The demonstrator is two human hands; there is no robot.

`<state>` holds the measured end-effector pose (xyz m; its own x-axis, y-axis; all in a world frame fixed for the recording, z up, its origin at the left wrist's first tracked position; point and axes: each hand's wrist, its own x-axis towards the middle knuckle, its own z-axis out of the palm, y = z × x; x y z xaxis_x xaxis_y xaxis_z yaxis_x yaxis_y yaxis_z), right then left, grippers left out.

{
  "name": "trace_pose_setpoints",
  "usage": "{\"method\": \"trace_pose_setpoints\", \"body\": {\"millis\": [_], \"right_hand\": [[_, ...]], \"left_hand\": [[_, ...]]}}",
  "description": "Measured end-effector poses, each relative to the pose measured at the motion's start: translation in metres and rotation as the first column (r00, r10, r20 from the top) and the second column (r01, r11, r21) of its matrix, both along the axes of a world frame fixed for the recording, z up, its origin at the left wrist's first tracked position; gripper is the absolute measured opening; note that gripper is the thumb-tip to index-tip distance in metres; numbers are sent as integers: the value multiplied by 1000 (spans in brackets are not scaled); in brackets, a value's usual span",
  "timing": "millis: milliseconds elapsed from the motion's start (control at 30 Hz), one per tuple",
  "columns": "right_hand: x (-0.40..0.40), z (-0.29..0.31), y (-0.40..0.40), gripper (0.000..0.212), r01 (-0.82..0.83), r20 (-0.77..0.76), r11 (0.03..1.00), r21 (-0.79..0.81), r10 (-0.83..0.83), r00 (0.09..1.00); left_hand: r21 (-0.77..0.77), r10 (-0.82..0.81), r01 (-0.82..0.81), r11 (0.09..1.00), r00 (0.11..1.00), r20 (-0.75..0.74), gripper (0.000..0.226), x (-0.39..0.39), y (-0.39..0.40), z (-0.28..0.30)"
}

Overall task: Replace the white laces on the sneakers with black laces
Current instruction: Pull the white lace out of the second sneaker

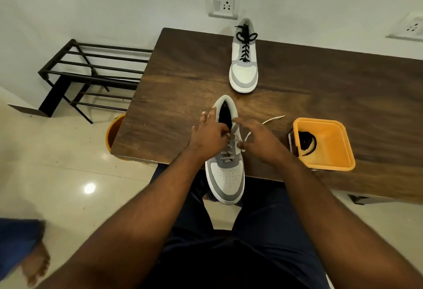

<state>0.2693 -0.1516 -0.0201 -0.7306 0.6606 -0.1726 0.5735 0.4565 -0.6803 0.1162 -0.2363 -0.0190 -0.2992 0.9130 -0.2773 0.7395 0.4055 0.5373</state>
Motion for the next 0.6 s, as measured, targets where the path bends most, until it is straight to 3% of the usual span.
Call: {"method": "trace_pose_setpoints", "body": {"millis": [133, 233, 333, 433, 500, 600], "right_hand": [[-6, -7, -7, 71, -40, 2, 999, -10, 40, 999], [-7, -6, -9, 66, -4, -17, 1000, -3, 4, 1000], [-7, -5, -12, 56, 76, -1, 997, -12, -76, 997], [-10, -6, -14, 43, 119, -10, 993, -28, -119, 993], [-13, -6, -16, 39, 122, -20, 992, -38, -123, 992], [-14, -8, -17, 37, 139, -41, 989, -47, -140, 989]], "left_hand": [[-70, -1, 1, 998, 1000, -3, 21, 0, 7, 1], [82, 69, -75, 994, 995, 68, 11, 1, 1, -7], [292, 227, -323, 900, 920, 320, 11, 0, -12, -14], [239, 367, -532, 812, 784, 500, 16, 0, -30, -18], [244, 400, -544, 802, 794, 457, 4, 0, -36, -14], [287, 276, -334, 898, 935, 225, 32, 2, -23, -2]]}}
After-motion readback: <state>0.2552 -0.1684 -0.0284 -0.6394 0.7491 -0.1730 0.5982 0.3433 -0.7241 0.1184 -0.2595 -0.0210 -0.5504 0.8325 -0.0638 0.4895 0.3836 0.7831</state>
